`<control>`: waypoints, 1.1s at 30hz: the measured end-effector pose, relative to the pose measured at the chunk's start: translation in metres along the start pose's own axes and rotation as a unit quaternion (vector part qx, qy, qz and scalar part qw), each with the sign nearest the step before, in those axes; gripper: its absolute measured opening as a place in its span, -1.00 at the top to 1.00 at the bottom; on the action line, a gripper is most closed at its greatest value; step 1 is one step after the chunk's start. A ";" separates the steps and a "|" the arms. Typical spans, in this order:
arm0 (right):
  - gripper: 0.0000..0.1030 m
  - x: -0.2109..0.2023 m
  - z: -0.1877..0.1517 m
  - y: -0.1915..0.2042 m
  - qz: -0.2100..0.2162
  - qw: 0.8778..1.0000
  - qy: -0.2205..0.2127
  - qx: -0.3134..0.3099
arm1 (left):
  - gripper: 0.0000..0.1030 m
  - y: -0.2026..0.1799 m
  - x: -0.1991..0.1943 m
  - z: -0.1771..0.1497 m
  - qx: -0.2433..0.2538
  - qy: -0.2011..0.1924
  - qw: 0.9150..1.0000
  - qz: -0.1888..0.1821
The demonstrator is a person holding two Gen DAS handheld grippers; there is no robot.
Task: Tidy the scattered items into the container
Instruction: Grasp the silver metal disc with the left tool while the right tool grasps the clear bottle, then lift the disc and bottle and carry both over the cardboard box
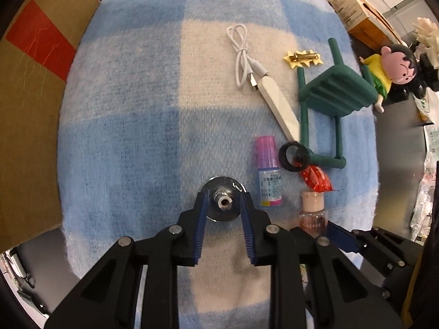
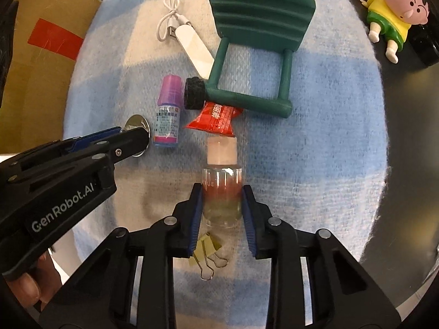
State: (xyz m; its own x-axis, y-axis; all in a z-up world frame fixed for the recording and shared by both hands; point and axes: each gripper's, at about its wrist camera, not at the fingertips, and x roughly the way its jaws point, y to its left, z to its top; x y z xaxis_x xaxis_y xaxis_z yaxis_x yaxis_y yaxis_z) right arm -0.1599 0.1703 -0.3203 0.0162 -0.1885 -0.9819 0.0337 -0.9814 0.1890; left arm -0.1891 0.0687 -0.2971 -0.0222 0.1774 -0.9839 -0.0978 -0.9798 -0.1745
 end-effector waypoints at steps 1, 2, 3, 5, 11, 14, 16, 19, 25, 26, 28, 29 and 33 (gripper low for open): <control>0.44 0.000 0.001 0.000 0.000 1.000 0.000 0.001 | 0.64 0.000 0.000 0.001 0.001 -0.001 1.000 0.000; 0.44 0.000 0.002 0.001 0.000 1.000 0.001 0.001 | 0.67 0.001 0.000 0.001 0.002 0.001 1.000 -0.002; 0.44 0.000 0.002 0.000 0.001 1.000 0.001 0.003 | 0.71 0.002 0.000 0.002 0.002 0.002 1.000 -0.005; 0.45 0.000 0.003 0.000 0.004 1.000 0.001 0.004 | 0.71 0.003 0.000 0.001 0.005 0.004 1.000 -0.006; 0.45 -0.002 0.006 -0.003 0.012 1.000 -0.004 0.011 | 0.72 0.007 -0.003 -0.002 0.009 0.008 1.000 -0.015; 0.45 -0.005 0.007 -0.004 0.012 1.000 -0.007 0.014 | 0.74 0.011 -0.006 -0.004 0.009 0.009 1.000 -0.019; 0.45 -0.007 0.009 -0.005 0.013 1.000 -0.008 0.017 | 0.80 0.014 -0.009 -0.005 0.009 0.008 1.000 -0.020; 0.45 -0.011 0.011 -0.005 0.015 1.000 -0.010 0.019 | 0.81 0.017 -0.014 -0.006 0.010 0.007 1.000 -0.021; 0.45 -0.022 0.015 0.000 0.014 1.000 -0.018 0.016 | 0.81 0.020 -0.024 -0.010 0.012 -0.001 1.000 -0.022; 0.45 -0.024 0.016 0.001 0.014 1.000 -0.020 0.015 | 0.81 0.020 -0.027 -0.012 0.012 -0.002 1.000 -0.021; 0.45 -0.029 0.016 0.002 0.013 1.000 -0.023 0.013 | 0.81 0.018 -0.033 -0.015 0.012 -0.006 1.000 -0.019; 0.45 -0.032 0.016 0.002 0.014 0.999 -0.025 0.015 | 0.81 0.016 -0.035 -0.018 0.011 -0.007 1.000 -0.021; 0.45 -0.046 0.017 0.005 0.019 0.999 -0.036 0.014 | 0.81 0.011 -0.051 -0.029 0.014 -0.015 1.000 -0.020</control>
State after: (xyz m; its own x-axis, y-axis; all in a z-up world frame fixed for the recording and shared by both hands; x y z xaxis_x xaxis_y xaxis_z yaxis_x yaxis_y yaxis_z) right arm -0.1769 0.1731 -0.2742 -0.0551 -0.2275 -0.9722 0.0056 -0.9737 0.2276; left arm -0.1603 0.0461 -0.2495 -0.0478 0.2196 -0.9744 -0.1270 -0.9690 -0.2121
